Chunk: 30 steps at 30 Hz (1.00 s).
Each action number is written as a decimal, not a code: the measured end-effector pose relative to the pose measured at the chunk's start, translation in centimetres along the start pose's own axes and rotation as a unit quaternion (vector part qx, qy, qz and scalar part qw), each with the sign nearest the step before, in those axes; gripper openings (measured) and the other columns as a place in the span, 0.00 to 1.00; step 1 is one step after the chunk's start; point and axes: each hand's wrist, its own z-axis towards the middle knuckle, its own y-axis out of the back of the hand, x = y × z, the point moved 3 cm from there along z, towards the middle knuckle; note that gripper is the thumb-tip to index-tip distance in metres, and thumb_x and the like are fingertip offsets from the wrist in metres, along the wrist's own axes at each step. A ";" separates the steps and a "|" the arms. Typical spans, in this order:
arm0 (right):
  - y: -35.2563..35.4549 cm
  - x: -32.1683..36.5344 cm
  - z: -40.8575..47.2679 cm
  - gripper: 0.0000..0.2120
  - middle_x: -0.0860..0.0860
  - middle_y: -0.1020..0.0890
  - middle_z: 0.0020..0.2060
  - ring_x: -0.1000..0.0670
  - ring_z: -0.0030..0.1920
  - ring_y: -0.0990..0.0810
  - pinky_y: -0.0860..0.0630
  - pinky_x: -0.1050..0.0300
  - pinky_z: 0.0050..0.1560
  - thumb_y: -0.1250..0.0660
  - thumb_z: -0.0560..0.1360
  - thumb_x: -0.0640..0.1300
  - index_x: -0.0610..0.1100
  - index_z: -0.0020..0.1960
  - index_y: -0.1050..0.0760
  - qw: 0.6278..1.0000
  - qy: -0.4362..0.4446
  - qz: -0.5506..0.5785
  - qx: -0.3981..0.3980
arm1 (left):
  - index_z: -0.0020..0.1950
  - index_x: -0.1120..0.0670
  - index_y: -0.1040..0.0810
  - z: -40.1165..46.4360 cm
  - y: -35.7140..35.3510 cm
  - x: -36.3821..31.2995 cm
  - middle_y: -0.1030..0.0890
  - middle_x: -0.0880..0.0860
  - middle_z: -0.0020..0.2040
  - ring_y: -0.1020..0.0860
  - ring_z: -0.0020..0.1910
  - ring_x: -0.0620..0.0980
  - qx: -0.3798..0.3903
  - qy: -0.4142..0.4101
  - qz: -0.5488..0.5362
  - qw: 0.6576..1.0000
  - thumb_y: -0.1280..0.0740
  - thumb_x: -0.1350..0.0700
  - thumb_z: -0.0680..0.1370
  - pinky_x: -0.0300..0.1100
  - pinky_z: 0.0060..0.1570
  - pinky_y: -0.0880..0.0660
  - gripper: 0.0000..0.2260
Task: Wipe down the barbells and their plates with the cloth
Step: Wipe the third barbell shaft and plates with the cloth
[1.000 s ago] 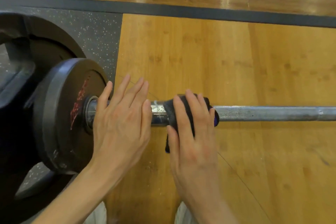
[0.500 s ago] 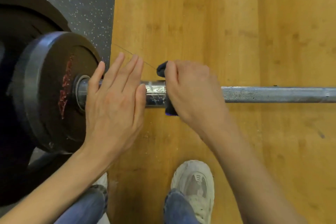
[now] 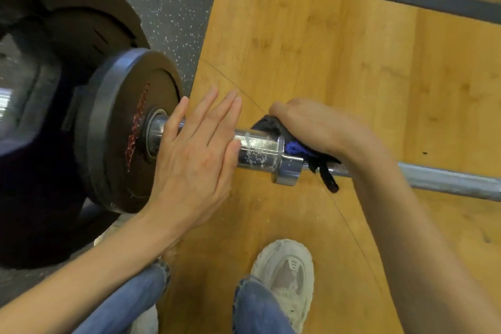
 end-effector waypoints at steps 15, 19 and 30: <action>-4.2 -0.2 -2.4 0.19 0.48 0.23 0.46 0.44 0.51 0.24 0.30 0.49 0.57 0.54 0.84 0.45 0.43 0.50 0.25 0.975 0.038 -0.071 -0.208 | 0.77 0.61 0.33 0.3 -0.1 0.2 0.31 0.55 0.77 0.39 0.79 0.53 -0.002 -0.002 0.008 1.000 0.51 0.53 0.86 0.49 0.79 0.54 0.23; -7.1 0.0 -4.2 0.20 0.45 0.20 0.58 0.43 0.61 0.23 0.35 0.42 0.73 0.49 0.84 0.45 0.38 0.62 0.22 0.904 0.098 -0.017 -0.415 | 0.77 0.61 0.33 0.5 -0.1 0.2 0.31 0.55 0.76 0.39 0.79 0.54 0.002 0.000 0.014 1.000 0.51 0.52 0.86 0.50 0.79 0.54 0.23; -7.8 -0.6 -3.7 0.19 0.41 0.25 0.69 0.41 0.75 0.32 0.41 0.41 0.78 0.46 0.85 0.41 0.35 0.71 0.28 0.863 0.107 -0.024 -0.492 | 0.77 0.60 0.32 2.8 -0.2 0.5 0.30 0.54 0.76 0.39 0.79 0.53 -0.013 0.001 -0.025 1.000 0.52 0.53 0.85 0.52 0.79 0.52 0.23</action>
